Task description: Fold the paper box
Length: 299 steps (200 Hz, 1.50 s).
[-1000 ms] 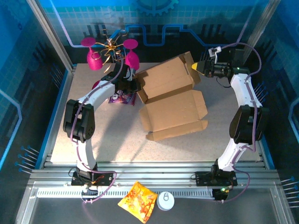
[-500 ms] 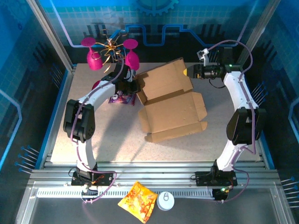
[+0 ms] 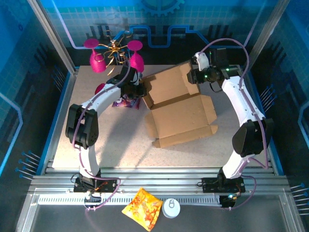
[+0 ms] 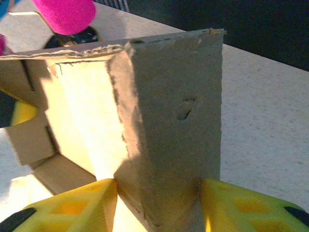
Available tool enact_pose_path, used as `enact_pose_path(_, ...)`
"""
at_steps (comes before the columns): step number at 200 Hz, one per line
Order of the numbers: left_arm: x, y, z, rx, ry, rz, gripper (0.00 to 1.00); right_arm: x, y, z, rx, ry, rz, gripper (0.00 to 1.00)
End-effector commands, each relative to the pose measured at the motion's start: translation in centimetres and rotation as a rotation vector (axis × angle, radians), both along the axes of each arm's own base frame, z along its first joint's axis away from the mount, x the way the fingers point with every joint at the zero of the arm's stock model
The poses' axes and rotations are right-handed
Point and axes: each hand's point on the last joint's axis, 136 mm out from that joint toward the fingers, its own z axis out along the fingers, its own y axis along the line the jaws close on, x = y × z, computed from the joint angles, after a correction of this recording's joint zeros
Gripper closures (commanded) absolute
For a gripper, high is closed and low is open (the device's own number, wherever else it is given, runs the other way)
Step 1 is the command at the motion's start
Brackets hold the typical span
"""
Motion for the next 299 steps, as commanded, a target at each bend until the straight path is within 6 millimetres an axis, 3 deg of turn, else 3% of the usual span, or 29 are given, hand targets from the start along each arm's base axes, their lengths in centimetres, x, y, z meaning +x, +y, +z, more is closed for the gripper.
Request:
enact_pose_path(1, 0.0, -0.9, 4.1, -0.021, -0.095, -0.039, 1.00, 1.0, -1.7, -0.4, -0.163, -0.038, -0.085, 0.54)
enact_pose_path(49, -0.2, -1.0, 4.7, -0.013, -0.102, -0.037, 1.00, 1.7, -2.8, -0.9, -0.342, -0.085, -0.194, 0.74)
enact_pose_path(94, -0.3, -1.2, 4.8, 0.003, -0.096, -0.030, 1.00, 1.8, -3.3, -1.5, -0.394, -0.080, -0.247, 0.90)
enact_pose_path(144, -0.4, -1.3, 5.1, 0.020, -0.082, 0.003, 1.00, 1.7, -4.4, -1.7, -0.473, -0.075, -0.308, 1.00)
enact_pose_path(233, -0.6, 0.1, 4.2, 0.167, 0.005, 0.137, 1.00, 1.2, -8.3, -1.2, -0.726, -0.058, -0.546, 1.00)
enact_pose_path(272, -0.7, -0.7, 4.0, 0.146, 0.003, 0.109, 1.00, 1.1, -6.1, -1.4, -0.628, -0.073, -0.416, 1.00)
enact_pose_path(299, -0.6, -1.0, 4.3, 0.138, -0.007, 0.091, 1.00, 1.2, -6.1, -1.2, -0.629, -0.083, -0.404, 1.00)
